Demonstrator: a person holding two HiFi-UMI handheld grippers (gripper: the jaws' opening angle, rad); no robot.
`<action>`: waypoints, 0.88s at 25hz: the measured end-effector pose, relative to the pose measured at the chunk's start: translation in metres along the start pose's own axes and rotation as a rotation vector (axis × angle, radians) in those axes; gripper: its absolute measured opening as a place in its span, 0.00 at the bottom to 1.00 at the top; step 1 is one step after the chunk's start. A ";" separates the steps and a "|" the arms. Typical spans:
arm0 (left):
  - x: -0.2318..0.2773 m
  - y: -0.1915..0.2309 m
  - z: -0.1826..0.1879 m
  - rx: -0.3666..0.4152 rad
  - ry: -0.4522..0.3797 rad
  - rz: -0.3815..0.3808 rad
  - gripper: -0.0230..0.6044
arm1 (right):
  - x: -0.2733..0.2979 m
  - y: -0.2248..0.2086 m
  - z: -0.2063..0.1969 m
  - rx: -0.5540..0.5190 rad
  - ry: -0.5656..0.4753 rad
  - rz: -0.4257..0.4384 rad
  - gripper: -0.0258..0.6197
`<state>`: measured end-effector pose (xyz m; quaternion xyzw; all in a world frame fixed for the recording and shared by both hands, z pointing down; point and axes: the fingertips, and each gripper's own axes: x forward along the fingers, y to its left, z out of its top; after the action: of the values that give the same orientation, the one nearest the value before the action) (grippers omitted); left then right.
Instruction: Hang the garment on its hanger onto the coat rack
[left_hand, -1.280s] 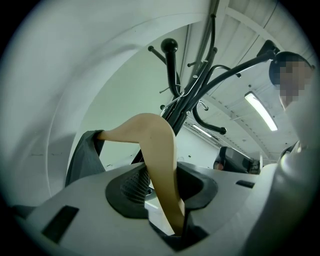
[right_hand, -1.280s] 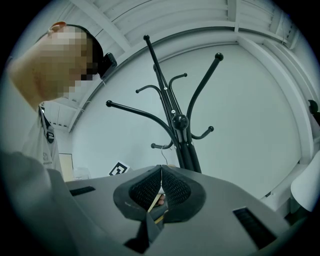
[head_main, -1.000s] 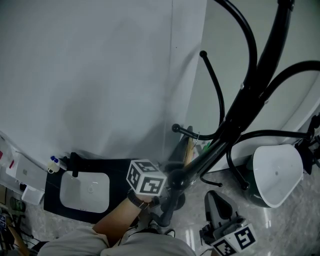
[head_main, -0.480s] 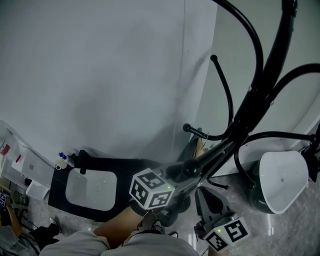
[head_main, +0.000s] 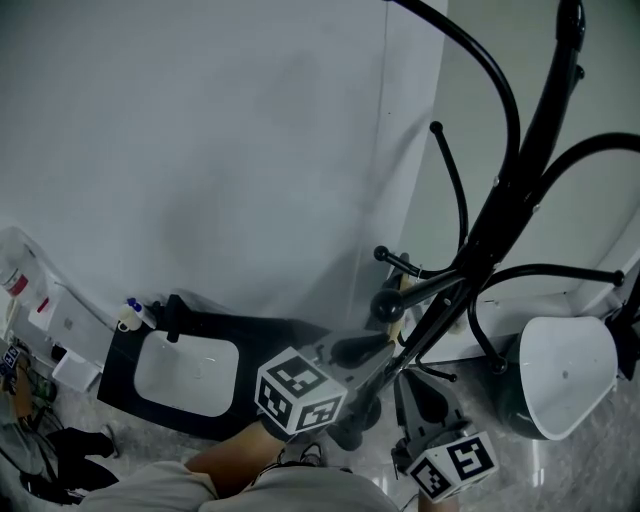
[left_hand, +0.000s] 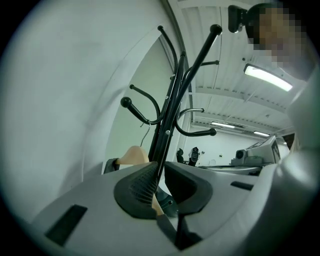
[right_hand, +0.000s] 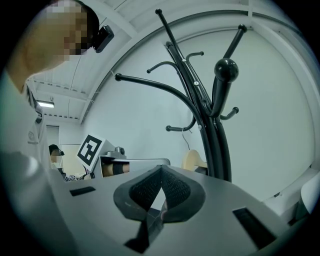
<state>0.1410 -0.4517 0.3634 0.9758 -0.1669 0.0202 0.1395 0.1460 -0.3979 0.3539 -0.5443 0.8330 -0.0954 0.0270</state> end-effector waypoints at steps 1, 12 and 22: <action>-0.001 -0.002 0.000 -0.002 -0.004 0.005 0.10 | -0.001 0.000 0.000 -0.001 0.003 0.003 0.06; -0.002 -0.020 -0.013 -0.006 0.001 0.019 0.05 | -0.011 -0.004 -0.003 0.007 0.009 0.015 0.06; 0.000 -0.022 -0.013 -0.012 -0.001 0.022 0.05 | -0.013 -0.006 -0.003 0.005 0.015 0.017 0.06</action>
<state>0.1485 -0.4281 0.3696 0.9731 -0.1779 0.0203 0.1452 0.1563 -0.3880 0.3570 -0.5364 0.8376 -0.1014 0.0230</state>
